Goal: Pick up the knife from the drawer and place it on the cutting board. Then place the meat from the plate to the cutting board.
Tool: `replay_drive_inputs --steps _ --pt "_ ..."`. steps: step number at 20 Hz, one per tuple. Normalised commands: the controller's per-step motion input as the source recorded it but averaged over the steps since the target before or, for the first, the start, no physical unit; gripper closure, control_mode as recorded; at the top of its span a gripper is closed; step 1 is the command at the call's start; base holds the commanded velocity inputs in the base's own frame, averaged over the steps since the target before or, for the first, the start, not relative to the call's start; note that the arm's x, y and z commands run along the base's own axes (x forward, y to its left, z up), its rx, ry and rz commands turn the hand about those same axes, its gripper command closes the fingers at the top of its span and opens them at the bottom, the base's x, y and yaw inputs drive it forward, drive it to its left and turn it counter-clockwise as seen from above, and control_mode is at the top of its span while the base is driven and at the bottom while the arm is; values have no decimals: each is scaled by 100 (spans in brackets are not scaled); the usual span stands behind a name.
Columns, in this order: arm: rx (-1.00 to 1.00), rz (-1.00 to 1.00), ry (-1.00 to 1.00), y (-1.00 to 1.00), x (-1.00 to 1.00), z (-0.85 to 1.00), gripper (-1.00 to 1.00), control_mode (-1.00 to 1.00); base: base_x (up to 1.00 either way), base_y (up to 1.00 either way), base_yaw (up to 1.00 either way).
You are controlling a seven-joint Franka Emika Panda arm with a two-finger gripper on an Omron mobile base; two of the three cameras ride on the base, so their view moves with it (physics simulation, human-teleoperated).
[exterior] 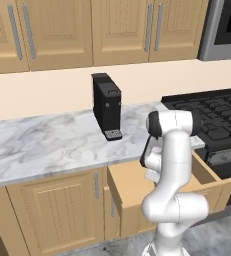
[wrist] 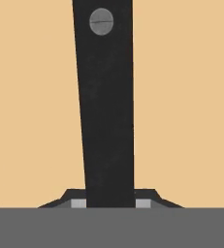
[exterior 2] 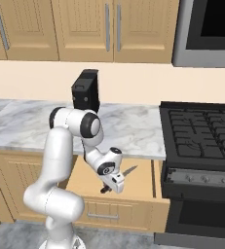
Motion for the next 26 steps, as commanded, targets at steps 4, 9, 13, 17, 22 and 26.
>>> replay_drive_inputs --steps 4,9,13,17,22,26 --pt "0 -10 0 -4 -11 11 100 -100 0 0 0" --pt "0 -16 0 -7 -6 29 100 -100 0 0 0" --pt "0 -23 0 -1 -25 30 100 -100 0 0 0" --pt "-1 -22 0 0 -50 43 100 -100 0 0 0" --pt "-3 -17 0 0 -41 65 100 -100 0 0 0" --pt "-5 -15 0 0 -22 77 100 -100 0 0 0"
